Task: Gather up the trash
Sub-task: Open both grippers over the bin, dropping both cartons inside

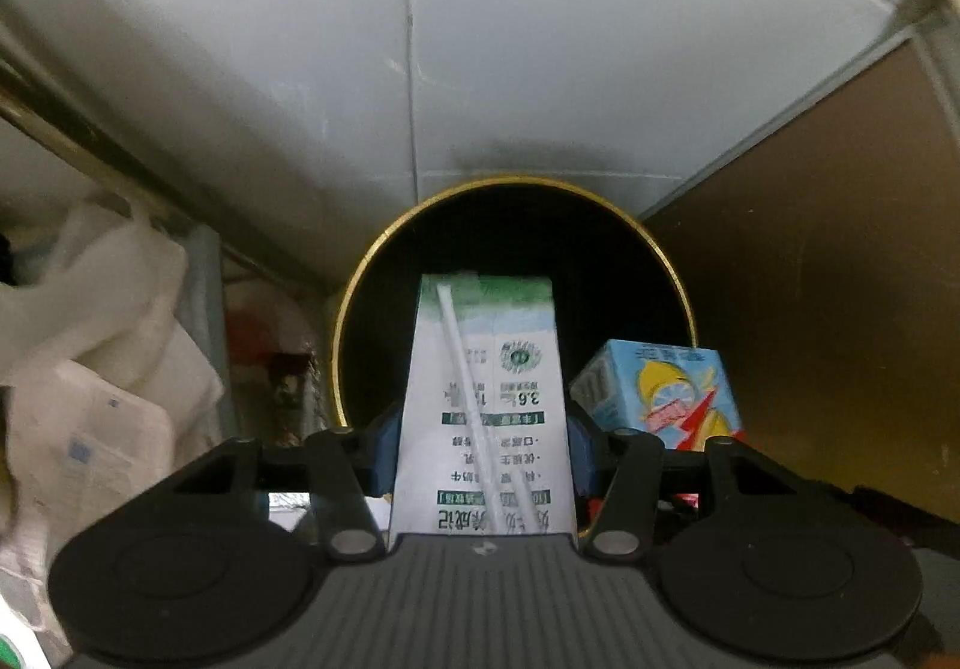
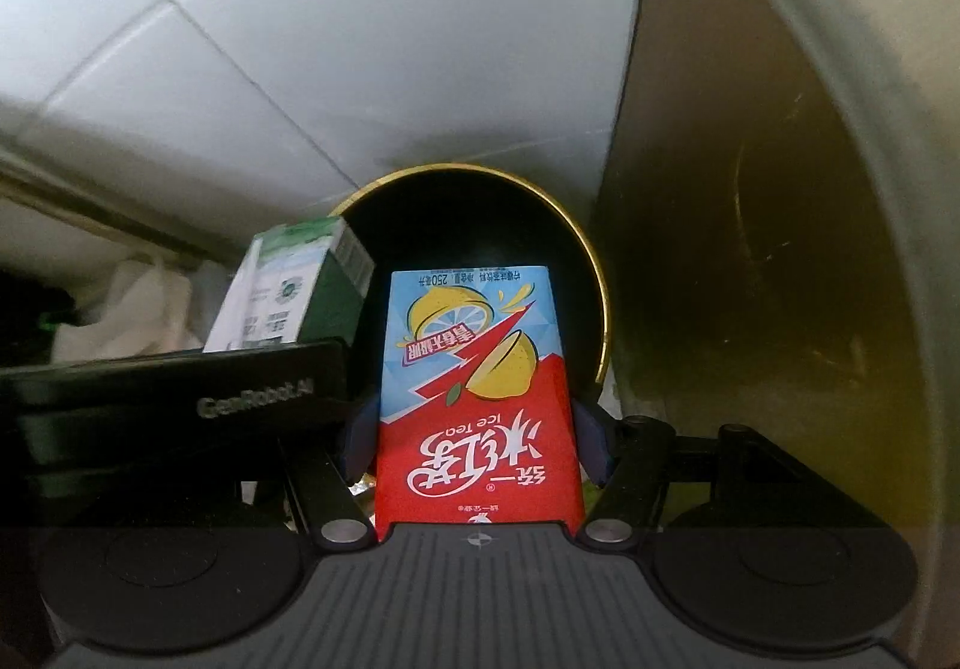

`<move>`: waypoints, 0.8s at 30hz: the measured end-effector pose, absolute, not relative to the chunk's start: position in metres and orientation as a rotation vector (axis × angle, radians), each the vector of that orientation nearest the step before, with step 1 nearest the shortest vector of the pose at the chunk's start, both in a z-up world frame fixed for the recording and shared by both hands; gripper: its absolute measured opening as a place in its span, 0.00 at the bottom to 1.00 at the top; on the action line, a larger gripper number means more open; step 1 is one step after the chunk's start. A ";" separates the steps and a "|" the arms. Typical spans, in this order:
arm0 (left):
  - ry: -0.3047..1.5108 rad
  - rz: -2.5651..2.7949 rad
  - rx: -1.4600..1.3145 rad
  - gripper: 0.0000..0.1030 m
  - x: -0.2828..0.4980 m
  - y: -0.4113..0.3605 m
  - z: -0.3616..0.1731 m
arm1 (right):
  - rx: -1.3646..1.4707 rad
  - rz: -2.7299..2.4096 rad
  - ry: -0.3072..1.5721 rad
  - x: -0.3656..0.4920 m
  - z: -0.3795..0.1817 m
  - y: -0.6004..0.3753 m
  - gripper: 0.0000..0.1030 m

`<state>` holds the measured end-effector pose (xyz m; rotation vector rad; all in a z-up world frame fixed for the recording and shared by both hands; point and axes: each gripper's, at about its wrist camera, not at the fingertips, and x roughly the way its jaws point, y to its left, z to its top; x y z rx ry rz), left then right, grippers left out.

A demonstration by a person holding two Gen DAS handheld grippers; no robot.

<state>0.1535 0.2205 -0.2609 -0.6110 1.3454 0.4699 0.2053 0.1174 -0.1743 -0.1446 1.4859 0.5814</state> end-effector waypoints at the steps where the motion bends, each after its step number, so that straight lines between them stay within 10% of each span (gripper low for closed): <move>1: 1.349 0.464 -0.624 0.45 0.155 0.221 -0.267 | -0.146 0.575 1.497 0.206 -0.181 0.119 0.68; 24: 1.317 0.533 -0.623 0.58 0.161 0.227 -0.274 | -0.154 0.569 1.524 0.214 -0.241 0.130 0.78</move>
